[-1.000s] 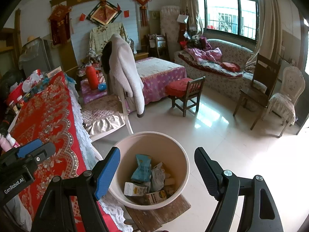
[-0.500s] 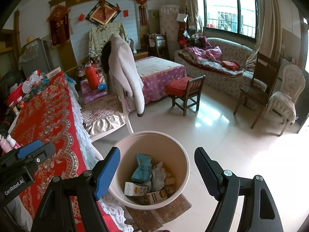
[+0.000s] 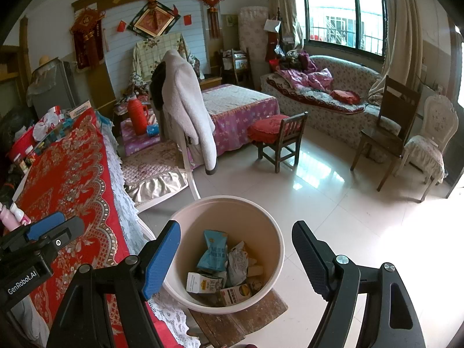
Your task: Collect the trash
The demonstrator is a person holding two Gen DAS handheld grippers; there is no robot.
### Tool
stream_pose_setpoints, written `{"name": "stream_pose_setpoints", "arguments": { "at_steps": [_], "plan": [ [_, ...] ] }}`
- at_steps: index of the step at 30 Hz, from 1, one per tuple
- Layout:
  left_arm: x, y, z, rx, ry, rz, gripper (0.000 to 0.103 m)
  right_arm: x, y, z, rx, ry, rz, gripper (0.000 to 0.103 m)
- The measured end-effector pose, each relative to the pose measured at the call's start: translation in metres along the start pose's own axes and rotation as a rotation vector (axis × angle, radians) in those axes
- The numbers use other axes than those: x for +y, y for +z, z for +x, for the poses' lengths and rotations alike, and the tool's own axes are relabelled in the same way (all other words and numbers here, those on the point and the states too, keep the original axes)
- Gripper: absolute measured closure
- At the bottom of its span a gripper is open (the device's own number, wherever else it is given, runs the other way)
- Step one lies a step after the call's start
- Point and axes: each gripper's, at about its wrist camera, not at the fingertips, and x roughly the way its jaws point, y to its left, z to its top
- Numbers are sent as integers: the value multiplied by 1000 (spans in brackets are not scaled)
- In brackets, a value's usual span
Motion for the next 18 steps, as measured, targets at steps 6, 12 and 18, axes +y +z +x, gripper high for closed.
{"name": "stream_pose_setpoints", "arguments": {
  "at_steps": [6,12,18],
  "plan": [
    [1,0,0,2,0,1,50,0,1,0,0,0,-1,26],
    [1,0,0,0,-2,3,50,-1,1,0,0,1,0,26],
    [2,-4,2,7,-5,3,50,-1,-1,0,6,0,1,26]
  ]
}}
